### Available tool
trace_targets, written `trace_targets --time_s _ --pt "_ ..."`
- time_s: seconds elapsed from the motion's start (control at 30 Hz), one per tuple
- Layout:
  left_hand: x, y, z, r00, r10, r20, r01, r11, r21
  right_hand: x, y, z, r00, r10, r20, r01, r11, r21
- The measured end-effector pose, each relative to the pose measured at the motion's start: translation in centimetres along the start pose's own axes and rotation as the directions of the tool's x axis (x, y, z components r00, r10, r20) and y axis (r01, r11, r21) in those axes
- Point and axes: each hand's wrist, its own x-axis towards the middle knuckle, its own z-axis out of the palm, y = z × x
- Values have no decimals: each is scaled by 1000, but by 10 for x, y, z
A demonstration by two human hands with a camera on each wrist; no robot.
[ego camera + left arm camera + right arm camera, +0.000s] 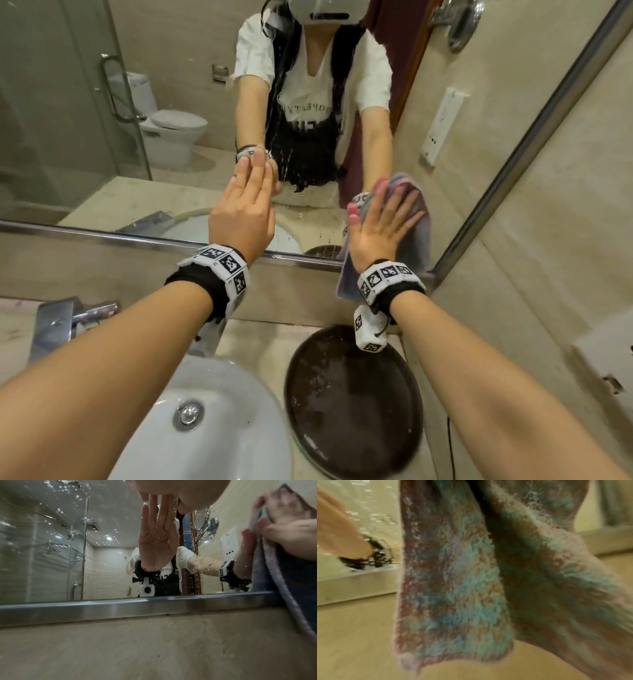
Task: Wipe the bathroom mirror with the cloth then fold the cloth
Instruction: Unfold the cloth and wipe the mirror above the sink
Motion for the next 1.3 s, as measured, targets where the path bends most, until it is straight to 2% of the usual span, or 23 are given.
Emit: trace_targets --time_s 0.1,0.2,0.27,0.33,0.43,0.5,0.57,0.63,0.67,0.8,0.9,1.0,1.07,1.17,1.3 --pt "-1 -2 1 999 39 -21 -39 999 16 7 -16 2 976 -214 -33 213 977 -29" --pt "-4 -5 3 998 59 -11 -59 998 35 18 -34 -7 915 -400 -55 396 916 -70" --pt "-10 -6 6 998 49 37 -50 998 35 18 -45 -11 869 -494 -2 491 864 -111" --pt "-24 -7 11 993 19 114 -24 999 42 10 -51 -5 788 -610 85 616 778 -126" --pt "-50 -15 19 974 -82 213 68 995 71 -17 -40 19 577 -784 230 810 585 -38" --pt "-60 -20 21 965 -112 237 91 991 96 -32 -23 32 457 -841 291 870 491 53" --pt "-63 -23 22 961 -106 255 80 990 112 -41 -4 36 417 -843 340 884 463 65" --pt "-63 -17 23 963 -76 258 51 994 100 -45 16 33 433 -819 376 867 492 74" --pt "-62 -11 25 966 -49 256 30 997 78 -47 26 32 460 -796 394 848 526 71" --pt "-62 22 34 968 69 241 -67 998 -19 -65 76 27 628 -667 401 719 694 29" --pt "-66 43 41 962 116 249 -105 993 -58 -84 117 18 706 -564 429 631 775 -19" --pt "-71 58 47 953 159 258 -145 987 -75 -95 135 7 784 -435 443 494 869 -20" --pt "-71 64 48 949 185 255 -170 982 -79 -94 134 3 795 -415 443 455 891 19" --pt "-68 73 47 950 195 245 -175 979 -99 -90 130 -2 769 -420 482 443 894 73" --pt "-68 79 43 948 205 242 -180 976 -123 -94 106 -8 775 -389 498 363 919 153"
